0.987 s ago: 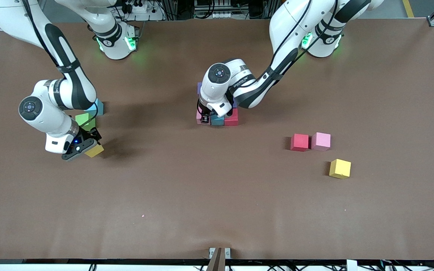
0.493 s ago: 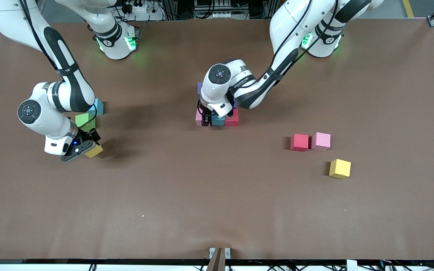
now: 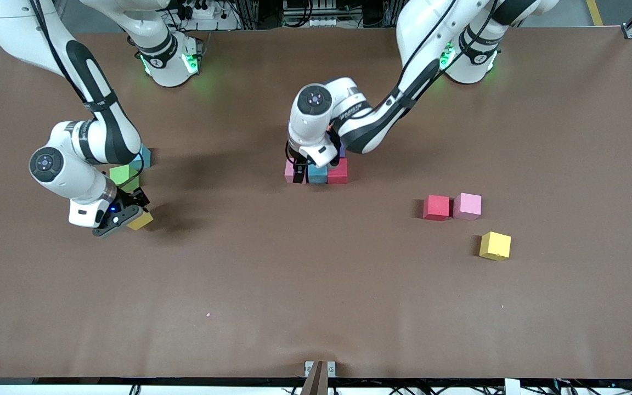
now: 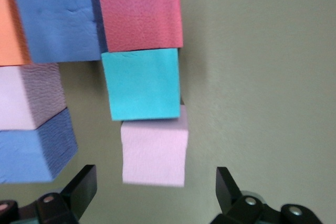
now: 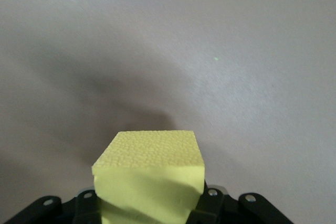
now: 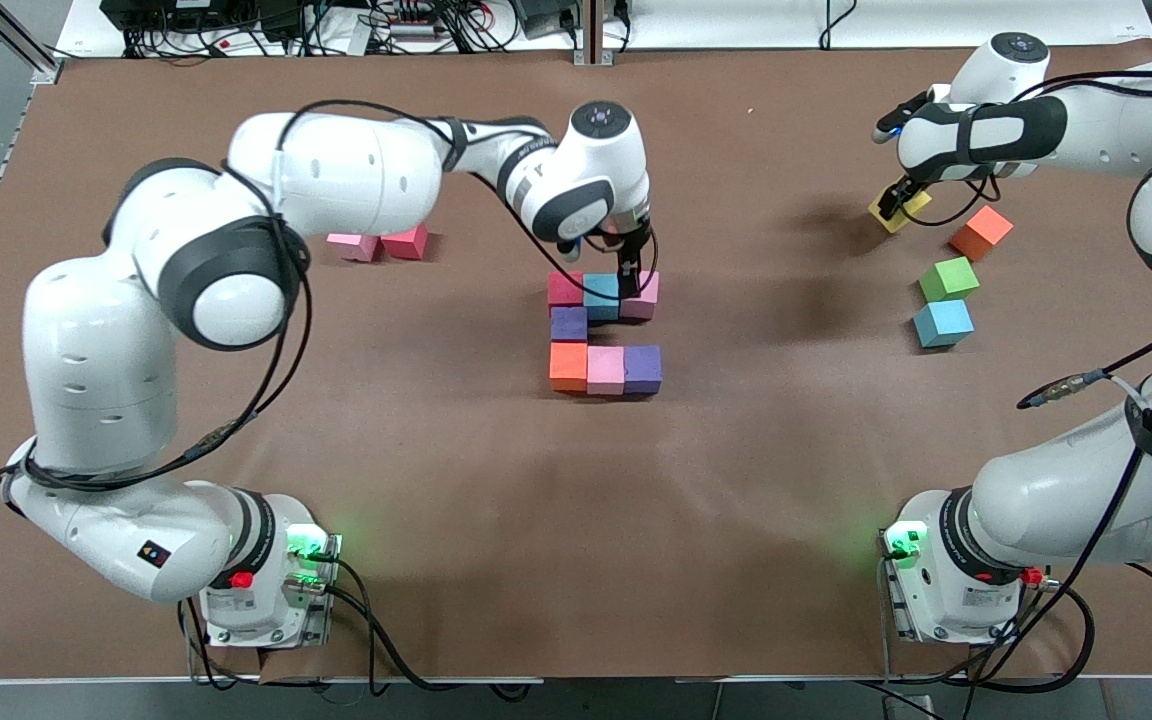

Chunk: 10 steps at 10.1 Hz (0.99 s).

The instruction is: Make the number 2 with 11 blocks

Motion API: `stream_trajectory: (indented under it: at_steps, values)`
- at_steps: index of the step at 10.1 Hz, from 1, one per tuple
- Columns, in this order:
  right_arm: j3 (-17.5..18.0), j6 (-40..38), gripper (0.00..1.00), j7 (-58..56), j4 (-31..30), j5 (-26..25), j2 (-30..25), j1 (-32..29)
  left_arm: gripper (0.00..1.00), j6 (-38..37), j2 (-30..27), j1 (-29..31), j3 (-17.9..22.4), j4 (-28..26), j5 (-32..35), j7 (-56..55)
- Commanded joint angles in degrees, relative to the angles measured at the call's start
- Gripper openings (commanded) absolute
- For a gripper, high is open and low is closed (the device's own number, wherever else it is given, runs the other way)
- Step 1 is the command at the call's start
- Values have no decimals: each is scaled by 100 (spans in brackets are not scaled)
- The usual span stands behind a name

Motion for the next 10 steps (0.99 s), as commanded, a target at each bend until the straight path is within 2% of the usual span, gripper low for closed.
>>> stream_trajectory:
  at_steps: [1,4,7,9,10]
  values:
    - [111,-127,25,921,67,9,-118,400,100,-695,-491,169,-5,82,30,490]
    - [137,-109,25,2680,312,9,-32,1174,100,-1364,-851,775,13,171,65,2430]
    - [146,-127,25,4394,672,9,126,1913,100,-2321,-1369,1556,4,101,118,4977]
    - [154,-127,24,5587,1119,1,581,2431,100,-2595,-1607,2180,4,57,109,6585]
    - [329,-127,24,6160,1400,1,837,2546,100,-2675,-1652,2444,4,65,118,7316]
